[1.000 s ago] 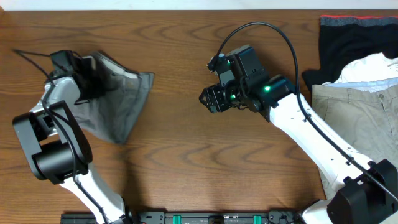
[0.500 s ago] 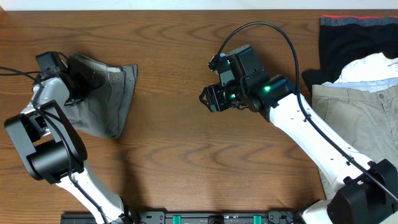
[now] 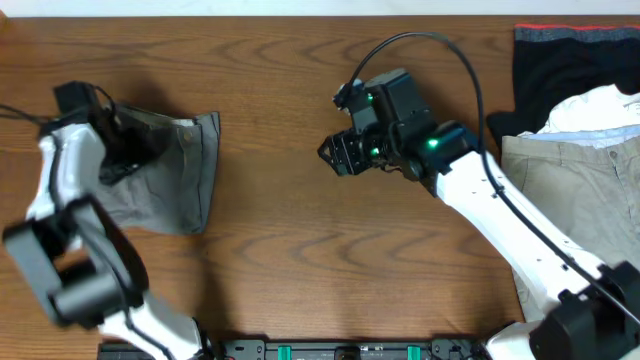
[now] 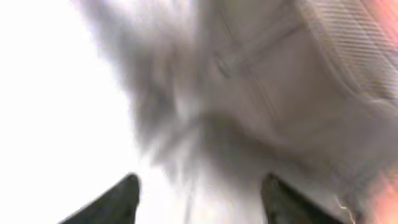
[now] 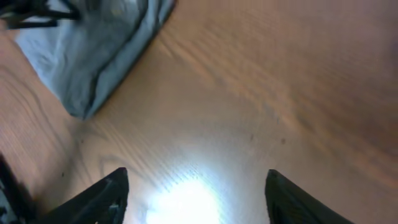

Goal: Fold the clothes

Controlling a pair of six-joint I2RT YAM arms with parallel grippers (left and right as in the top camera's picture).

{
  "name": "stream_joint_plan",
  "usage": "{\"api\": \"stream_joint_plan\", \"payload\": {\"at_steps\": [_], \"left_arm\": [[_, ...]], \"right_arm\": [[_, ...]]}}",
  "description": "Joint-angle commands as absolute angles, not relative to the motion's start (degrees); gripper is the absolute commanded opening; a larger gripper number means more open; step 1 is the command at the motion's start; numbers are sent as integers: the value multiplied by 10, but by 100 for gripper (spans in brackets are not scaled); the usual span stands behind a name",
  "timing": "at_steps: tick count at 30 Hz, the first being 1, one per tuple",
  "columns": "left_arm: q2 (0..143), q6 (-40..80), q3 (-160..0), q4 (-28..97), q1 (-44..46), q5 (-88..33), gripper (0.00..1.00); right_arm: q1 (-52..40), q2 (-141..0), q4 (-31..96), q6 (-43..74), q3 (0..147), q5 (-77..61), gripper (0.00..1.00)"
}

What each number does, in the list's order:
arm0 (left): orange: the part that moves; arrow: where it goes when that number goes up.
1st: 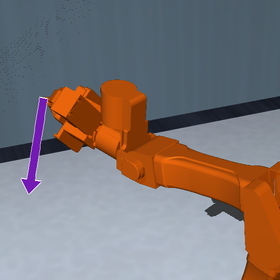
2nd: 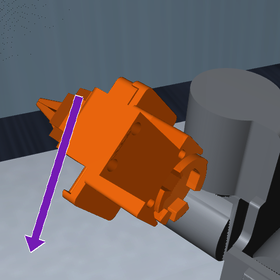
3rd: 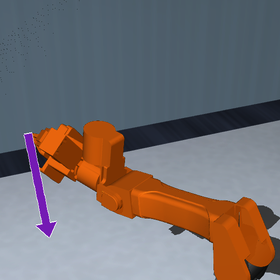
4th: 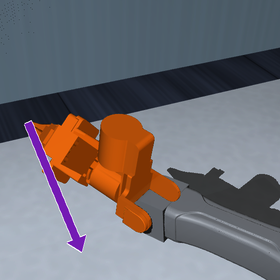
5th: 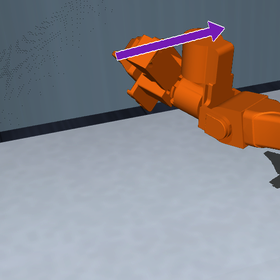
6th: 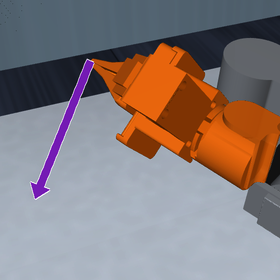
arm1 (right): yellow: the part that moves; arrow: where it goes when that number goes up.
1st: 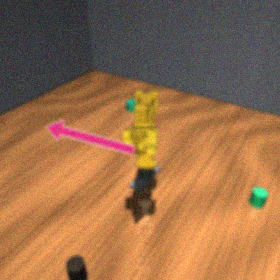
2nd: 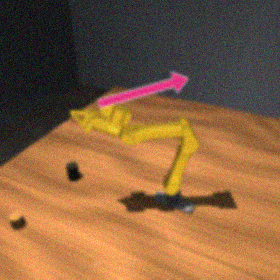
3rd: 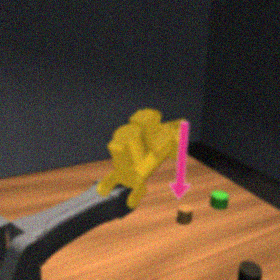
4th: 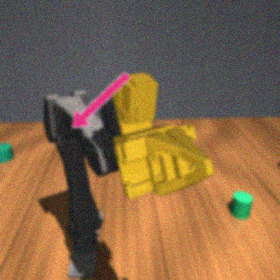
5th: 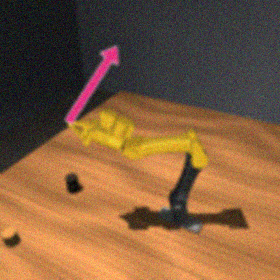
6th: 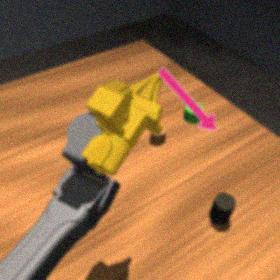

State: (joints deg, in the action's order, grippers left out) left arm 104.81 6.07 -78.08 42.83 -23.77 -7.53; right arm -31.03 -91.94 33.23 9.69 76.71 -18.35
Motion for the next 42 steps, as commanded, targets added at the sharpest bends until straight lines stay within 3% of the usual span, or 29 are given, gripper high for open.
{"api": "stream_joint_plan", "payload": {"at_steps": [1, 9, 11, 12, 13, 14, 15, 23, 42], "left_arm": [[919, -14, -835, 461, -230, -91, 72], [700, -86, -837, 555, -183, -165, 82], [663, -102, -837, 590, -164, -165, 82], [643, -105, -837, 610, -152, -165, 82], [627, -105, -837, 630, -140, -162, 82], [614, -105, -837, 648, -131, -159, 86], [600, -105, -837, 671, -123, -158, 98], [546, -105, -837, 769, -120, -158, 98], [546, -105, -837, 771, -117, -158, 98]], "right_arm": [[-293, -855, 307, 76, 768, -184, 71], [-234, -744, 316, 79, 768, -184, 75], [-216, -721, 325, 79, 768, -184, 85], [-206, -710, 329, 79, 768, -184, 96], [-197, -698, 333, 79, 768, -184, 99], [-191, -689, 333, 79, 768, -184, 99], [-185, -681, 334, 79, 768, -184, 99], [-180, -660, 339, 79, 768, -184, 99], [-181, -660, 400, 79, 768, -184, 99]]}}
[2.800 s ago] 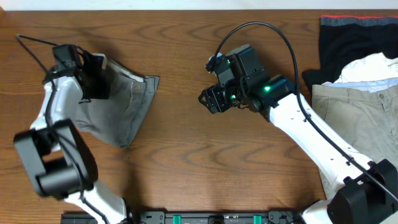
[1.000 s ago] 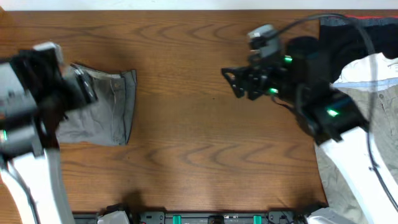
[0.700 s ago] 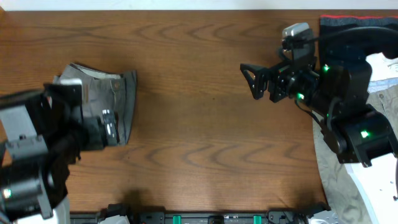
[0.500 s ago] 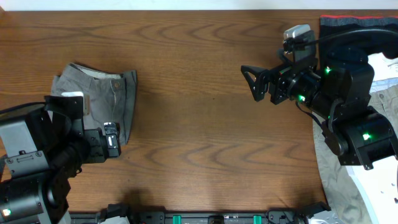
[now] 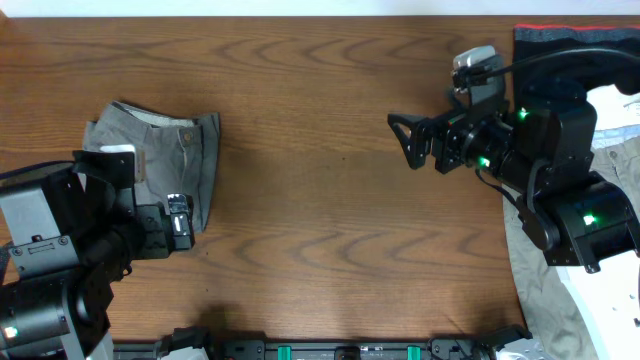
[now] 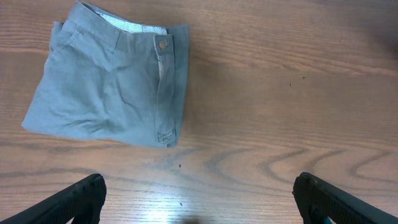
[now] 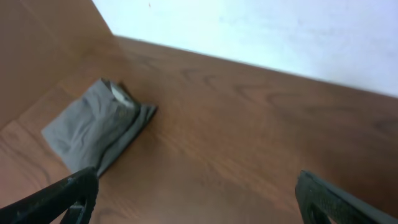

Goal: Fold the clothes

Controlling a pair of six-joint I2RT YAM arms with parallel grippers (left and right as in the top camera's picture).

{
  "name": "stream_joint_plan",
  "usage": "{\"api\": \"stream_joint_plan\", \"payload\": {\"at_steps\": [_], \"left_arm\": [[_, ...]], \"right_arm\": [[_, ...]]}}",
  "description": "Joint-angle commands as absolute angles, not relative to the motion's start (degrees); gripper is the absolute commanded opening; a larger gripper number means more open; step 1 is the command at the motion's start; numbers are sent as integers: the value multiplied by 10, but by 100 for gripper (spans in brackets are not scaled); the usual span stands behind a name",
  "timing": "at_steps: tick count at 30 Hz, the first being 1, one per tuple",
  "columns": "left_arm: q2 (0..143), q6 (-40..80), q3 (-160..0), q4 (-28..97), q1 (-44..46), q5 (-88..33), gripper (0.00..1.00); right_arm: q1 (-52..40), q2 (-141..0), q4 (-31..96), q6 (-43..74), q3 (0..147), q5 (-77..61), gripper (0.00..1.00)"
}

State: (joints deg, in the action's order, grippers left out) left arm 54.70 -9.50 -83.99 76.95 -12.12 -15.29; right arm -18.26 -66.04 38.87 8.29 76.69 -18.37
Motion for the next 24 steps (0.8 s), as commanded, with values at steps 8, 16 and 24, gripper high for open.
{"api": "stream_joint_plan", "payload": {"at_steps": [8, 16, 24], "left_arm": [[504, -105, -822, 771, -111, -157, 98], [407, -107, -697, 551, -62, -109, 98], [284, -102, -427, 275, -17, -111, 98]], "right_arm": [[-181, -660, 465, 79, 768, -184, 99], [-181, -660, 515, 79, 768, -184, 99], [-181, -660, 531, 79, 768, -184, 99]]}}
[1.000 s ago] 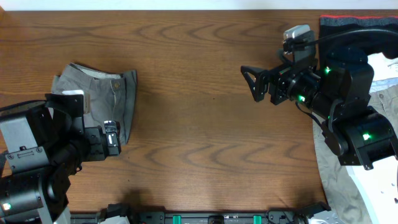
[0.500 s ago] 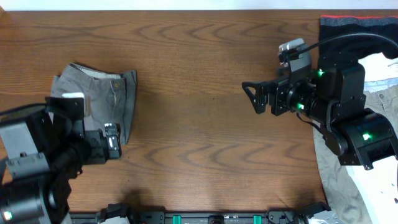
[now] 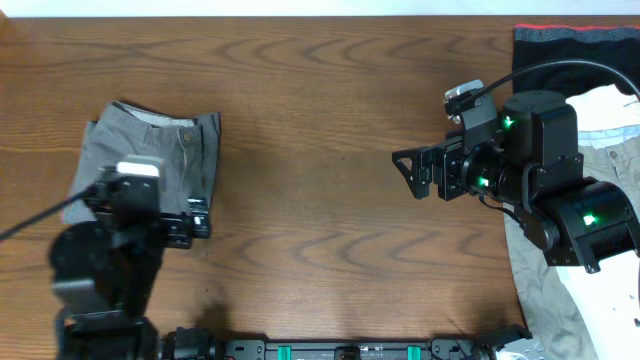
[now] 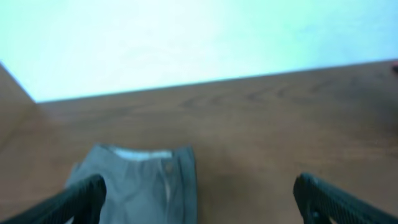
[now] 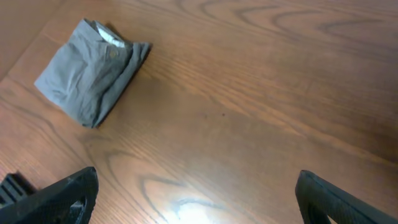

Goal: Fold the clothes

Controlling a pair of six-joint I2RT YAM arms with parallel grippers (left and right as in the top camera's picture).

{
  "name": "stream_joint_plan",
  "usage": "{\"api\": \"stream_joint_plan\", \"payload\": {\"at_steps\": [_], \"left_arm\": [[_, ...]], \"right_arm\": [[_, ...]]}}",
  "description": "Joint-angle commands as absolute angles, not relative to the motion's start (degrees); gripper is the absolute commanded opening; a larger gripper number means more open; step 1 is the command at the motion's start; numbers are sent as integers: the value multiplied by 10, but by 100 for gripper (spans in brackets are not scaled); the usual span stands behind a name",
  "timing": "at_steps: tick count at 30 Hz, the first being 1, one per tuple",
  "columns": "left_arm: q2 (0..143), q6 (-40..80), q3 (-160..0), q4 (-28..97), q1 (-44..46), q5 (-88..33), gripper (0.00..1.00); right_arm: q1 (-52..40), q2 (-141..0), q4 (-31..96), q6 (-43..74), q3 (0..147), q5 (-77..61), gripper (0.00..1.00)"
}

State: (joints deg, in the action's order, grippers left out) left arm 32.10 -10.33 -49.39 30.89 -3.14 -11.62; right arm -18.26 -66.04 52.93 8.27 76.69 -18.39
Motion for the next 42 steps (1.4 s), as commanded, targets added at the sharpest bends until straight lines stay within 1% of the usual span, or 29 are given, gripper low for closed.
{"api": "stream_joint_plan", "payload": {"at_steps": [1, 8, 16, 19, 23, 26, 42], "left_arm": [[269, -102, -400, 259, -11, -111, 98], [131, -102, -224, 175, 11, -111, 98], [3, -102, -118, 154, 11, -111, 98], [1, -101, -79, 107, 11, -111, 98], [1, -82, -7, 13, 11, -111, 98], [1, -79, -2, 28, 11, -109, 98], [2, -79, -2, 28, 11, -109, 98]], "right_arm": [[-181, -660, 532, 79, 768, -184, 99], [-181, -660, 532, 79, 768, -184, 99], [-181, -660, 532, 79, 768, -184, 99], [-181, -660, 532, 79, 768, -184, 99], [-181, -660, 534, 79, 768, -184, 99], [-181, -660, 534, 79, 768, -184, 99], [-181, -660, 534, 79, 768, -184, 99]]}}
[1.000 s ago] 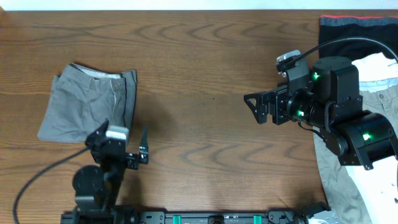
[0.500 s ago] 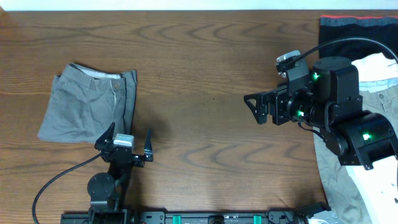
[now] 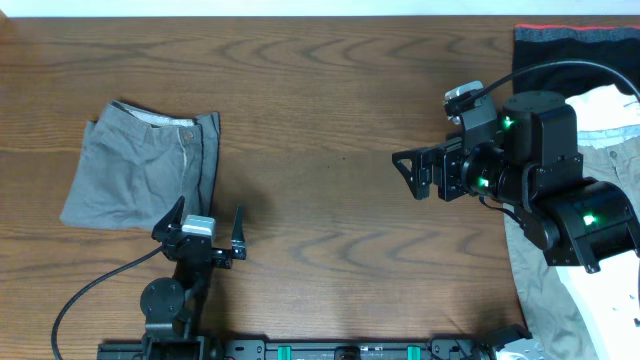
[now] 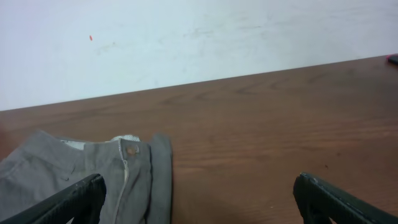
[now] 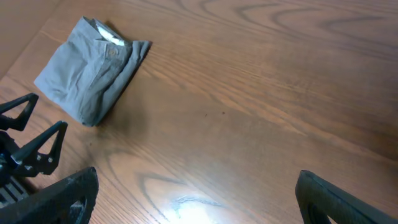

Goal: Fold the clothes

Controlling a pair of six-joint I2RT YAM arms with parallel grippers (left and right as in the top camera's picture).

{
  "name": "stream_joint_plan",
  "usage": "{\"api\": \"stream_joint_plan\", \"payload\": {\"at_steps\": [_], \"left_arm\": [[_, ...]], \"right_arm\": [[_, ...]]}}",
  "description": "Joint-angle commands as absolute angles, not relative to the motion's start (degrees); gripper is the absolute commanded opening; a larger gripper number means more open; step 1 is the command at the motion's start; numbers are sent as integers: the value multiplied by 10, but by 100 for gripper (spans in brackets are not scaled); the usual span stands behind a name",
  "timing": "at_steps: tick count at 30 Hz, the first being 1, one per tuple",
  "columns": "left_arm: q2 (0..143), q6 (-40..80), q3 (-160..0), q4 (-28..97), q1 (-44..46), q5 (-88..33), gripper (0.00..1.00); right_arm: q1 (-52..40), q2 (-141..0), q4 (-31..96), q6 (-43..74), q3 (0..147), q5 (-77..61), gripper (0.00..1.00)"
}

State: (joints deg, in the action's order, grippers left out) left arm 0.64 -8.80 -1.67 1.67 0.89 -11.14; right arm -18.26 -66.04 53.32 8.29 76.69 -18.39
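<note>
A pair of grey shorts [image 3: 140,170] lies folded flat at the left of the table, waistband and button facing the far side; it also shows as the grey shorts [image 4: 81,177] and the grey shorts [image 5: 93,68]. My left gripper [image 3: 203,228] stands open and empty near the front edge, just right of the shorts' front corner; the left gripper [image 4: 199,183] looks across them toward the wall. My right gripper [image 3: 410,172] is open and empty, raised over bare wood right of centre; the right gripper [image 5: 198,177] points left.
A heap of unfolded clothes fills the right edge: a black garment [image 3: 555,60], a white one [image 3: 600,108] and khaki trousers [image 3: 590,175]. The right arm's body partly covers them. Bare wooden table [image 3: 320,120] lies between the shorts and the heap.
The left arm, which stood over the front edge of the shorts, now sits low at the table's front edge, its gripper just right of the shorts. The right arm has not moved.
First my left gripper was down on the folded shorts at the far left and the right gripper was near mid-table. Then both were withdrawn, the right one beside the clothes heap. The shorts stayed folded in place while the left arm ended up at the front edge.
</note>
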Motion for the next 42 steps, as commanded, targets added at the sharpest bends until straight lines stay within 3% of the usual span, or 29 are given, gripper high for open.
{"api": "stream_joint_plan", "payload": {"at_steps": [1, 17, 24, 31, 42], "left_arm": [[2, -79, -2, 28, 11, -109, 98], [2, -79, -2, 28, 11, -109, 98], [2, -79, -2, 28, 11, -109, 98], [2, -79, -2, 28, 11, -109, 98], [2, -79, -2, 28, 11, -109, 98]], "right_arm": [[-181, -660, 534, 79, 768, -184, 99], [-178, -659, 558, 75, 768, -175, 99], [-178, -641, 425, 19, 754, -17, 99], [-172, -492, 328, 16, 624, 65, 99], [-65, -183, 274, 17, 331, 20, 99]]}}
